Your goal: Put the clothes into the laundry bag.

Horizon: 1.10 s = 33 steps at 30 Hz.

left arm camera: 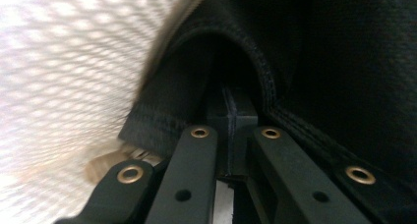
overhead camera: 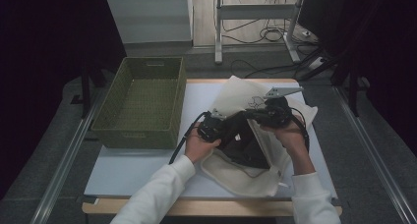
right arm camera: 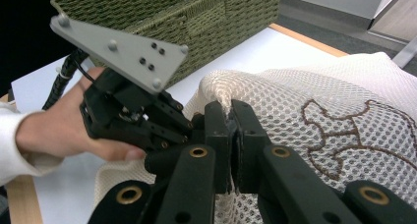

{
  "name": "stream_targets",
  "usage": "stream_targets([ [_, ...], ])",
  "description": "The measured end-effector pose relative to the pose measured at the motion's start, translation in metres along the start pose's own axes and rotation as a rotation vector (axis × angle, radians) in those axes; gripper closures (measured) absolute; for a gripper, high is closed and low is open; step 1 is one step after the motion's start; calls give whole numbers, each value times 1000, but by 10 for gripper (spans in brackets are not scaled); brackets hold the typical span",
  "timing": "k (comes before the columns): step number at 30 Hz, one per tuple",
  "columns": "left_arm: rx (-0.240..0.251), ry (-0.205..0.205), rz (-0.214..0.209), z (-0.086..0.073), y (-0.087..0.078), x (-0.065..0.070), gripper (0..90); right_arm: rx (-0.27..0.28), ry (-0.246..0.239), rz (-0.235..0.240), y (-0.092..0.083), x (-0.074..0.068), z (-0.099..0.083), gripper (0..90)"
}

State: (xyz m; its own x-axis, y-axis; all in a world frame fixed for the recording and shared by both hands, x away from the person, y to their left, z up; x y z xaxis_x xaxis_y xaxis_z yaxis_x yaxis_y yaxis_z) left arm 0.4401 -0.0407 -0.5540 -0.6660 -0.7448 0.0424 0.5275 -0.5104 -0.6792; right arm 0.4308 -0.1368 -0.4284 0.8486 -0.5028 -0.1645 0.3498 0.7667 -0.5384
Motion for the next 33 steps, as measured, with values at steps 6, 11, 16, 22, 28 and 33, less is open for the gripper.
stream_targets([
  [6, -5, 14, 23, -1, 11, 1, 900, -6, -1, 0, 3, -1, 0, 868],
  [11, 6, 22, 42, -5, 9, -2, 900, -4, 2, 7, 4, 0, -1, 868],
  [16, 41, 43, 57, -4, -9, -5, 900, 1, 7, 8, 2, 1, -1, 868],
  [22, 110, 55, 35, -1, -44, 0, 900, 5, 12, 9, 1, 2, -1, 868],
  [28, 141, 94, -8, -13, -68, 21, 900, -1, 10, 7, 4, 1, -2, 868],
  [33, 116, 116, -13, -30, -68, 28, 900, -5, 6, 7, 6, 1, -3, 868],
])
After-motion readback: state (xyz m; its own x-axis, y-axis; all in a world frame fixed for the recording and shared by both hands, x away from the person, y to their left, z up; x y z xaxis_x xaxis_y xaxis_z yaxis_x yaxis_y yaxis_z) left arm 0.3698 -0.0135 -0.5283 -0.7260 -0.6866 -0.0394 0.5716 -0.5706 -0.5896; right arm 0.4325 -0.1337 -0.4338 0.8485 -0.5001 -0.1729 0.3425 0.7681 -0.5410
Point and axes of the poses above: each handheld gripper's, and its own axes: y roughly forward along the jaws, z roughly out of its top, x roughly to its right, the point moved 9 cm from there along y, roughly forward along the jaws, and after that the axes turned 8 degrees about z, right-handed, at the moved point
